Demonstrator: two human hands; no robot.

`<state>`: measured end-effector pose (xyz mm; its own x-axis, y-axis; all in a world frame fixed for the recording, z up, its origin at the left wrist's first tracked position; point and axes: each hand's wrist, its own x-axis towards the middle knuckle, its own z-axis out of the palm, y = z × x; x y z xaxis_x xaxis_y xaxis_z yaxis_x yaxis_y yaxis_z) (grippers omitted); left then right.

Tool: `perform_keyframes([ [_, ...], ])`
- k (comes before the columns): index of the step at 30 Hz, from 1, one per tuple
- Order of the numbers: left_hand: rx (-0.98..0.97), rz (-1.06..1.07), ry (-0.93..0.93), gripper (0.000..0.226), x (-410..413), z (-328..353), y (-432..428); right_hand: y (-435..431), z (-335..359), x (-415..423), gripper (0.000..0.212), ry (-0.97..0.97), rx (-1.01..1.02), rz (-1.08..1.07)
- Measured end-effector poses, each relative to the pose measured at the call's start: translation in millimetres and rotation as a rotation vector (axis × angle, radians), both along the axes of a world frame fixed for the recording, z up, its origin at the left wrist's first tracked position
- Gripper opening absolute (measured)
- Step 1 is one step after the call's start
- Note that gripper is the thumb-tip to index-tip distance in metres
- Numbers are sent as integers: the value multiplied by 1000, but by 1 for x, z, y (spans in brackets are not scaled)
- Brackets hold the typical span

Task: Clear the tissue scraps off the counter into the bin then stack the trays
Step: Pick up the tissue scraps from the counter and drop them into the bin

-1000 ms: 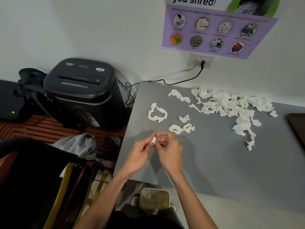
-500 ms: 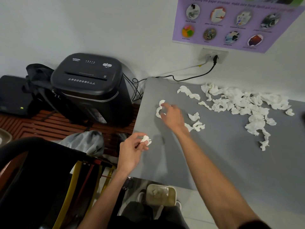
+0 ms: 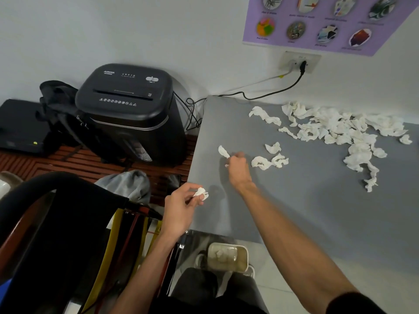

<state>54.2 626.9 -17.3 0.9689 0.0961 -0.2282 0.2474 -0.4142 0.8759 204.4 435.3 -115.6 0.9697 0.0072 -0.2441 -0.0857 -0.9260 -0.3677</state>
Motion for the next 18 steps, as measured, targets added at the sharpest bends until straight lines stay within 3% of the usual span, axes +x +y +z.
perform_keyframes([
  [5,-36,-16,19,18,-23,-10,-8,-6,1,-59,18,40,72,-121],
  [10,-19,-2,4,18,-66,-12,-25,-27,5,-123,20,-29,-31,-115],
  [14,-32,19,-12,15,-108,-18,-38,-52,2,-158,26,9,70,-101],
  [18,-25,49,-28,11,-155,-27,-54,-74,1,-205,18,12,150,-184],
])
